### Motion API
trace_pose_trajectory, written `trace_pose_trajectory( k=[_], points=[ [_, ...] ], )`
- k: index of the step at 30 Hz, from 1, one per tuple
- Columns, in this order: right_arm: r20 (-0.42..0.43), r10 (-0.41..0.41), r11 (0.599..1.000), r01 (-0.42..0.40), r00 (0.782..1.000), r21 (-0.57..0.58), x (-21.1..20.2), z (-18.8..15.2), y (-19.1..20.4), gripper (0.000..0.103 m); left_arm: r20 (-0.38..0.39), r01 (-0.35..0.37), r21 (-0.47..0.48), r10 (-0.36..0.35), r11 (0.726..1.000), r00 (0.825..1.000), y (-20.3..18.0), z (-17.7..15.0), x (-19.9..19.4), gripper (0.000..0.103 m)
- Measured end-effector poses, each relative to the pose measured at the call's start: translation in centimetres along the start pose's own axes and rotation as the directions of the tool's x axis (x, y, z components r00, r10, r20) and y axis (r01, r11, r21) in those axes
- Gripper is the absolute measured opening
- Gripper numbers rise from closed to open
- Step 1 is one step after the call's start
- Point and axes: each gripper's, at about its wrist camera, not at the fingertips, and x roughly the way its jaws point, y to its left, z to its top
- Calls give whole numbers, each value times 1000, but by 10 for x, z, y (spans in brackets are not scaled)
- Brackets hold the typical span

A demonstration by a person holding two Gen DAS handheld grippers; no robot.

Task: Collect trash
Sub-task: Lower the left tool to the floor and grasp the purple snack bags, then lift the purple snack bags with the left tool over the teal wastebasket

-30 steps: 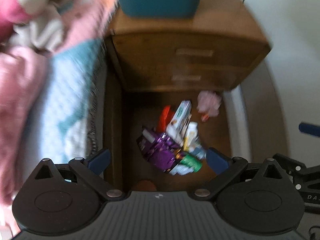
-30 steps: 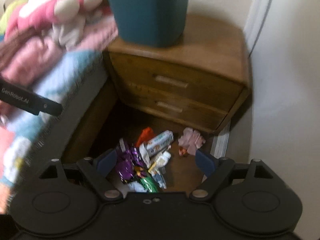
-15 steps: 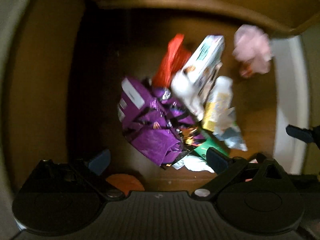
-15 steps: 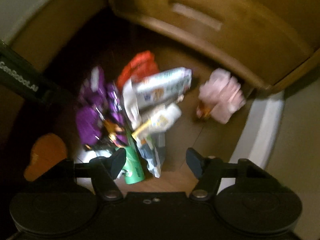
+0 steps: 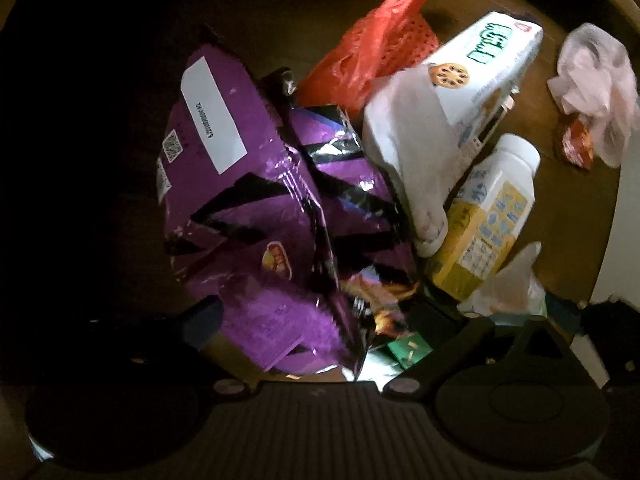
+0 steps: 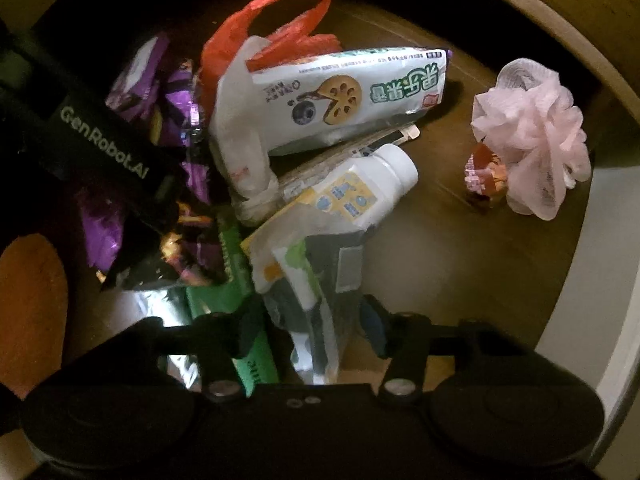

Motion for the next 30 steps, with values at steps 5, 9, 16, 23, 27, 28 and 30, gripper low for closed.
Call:
trace_pose_trajectory(
  k=[5, 9, 16, 23, 27, 28, 30],
  points=[
    [-7, -16, 1000, 16, 1000, 7, 8, 5, -3, 18, -63, 0, -60, -4, 998, 998, 5, 7, 6, 37],
    [-5, -57, 998, 57, 998, 19, -5, 4, -3, 3, -61, -40, -61, 36, 997, 997, 9, -1, -12, 26],
    [49, -53, 997, 51, 997, 58, -75, -5, -2, 2, -45, -60, -30, 58, 998, 997, 25, -28, -79, 21],
    [89, -35, 992, 24, 995, 125, -172, 3, -4, 2, 5, -29, 13, 29, 1000, 1000, 39, -51, -189, 21],
    [133, -27, 982, 1, 991, 191, -245, 17, -4, 2, 57, 2, 50, -5, 999, 998, 39, -66, -264, 21],
    [146, -26, 979, -5, 989, 203, -261, 20, -4, 2, 71, 13, 54, -17, 998, 997, 38, -69, -280, 21],
    [176, -29, 975, -11, 984, 222, -301, 29, -4, 2, 106, 33, 68, -40, 997, 994, 41, -74, -324, 21]
  ],
)
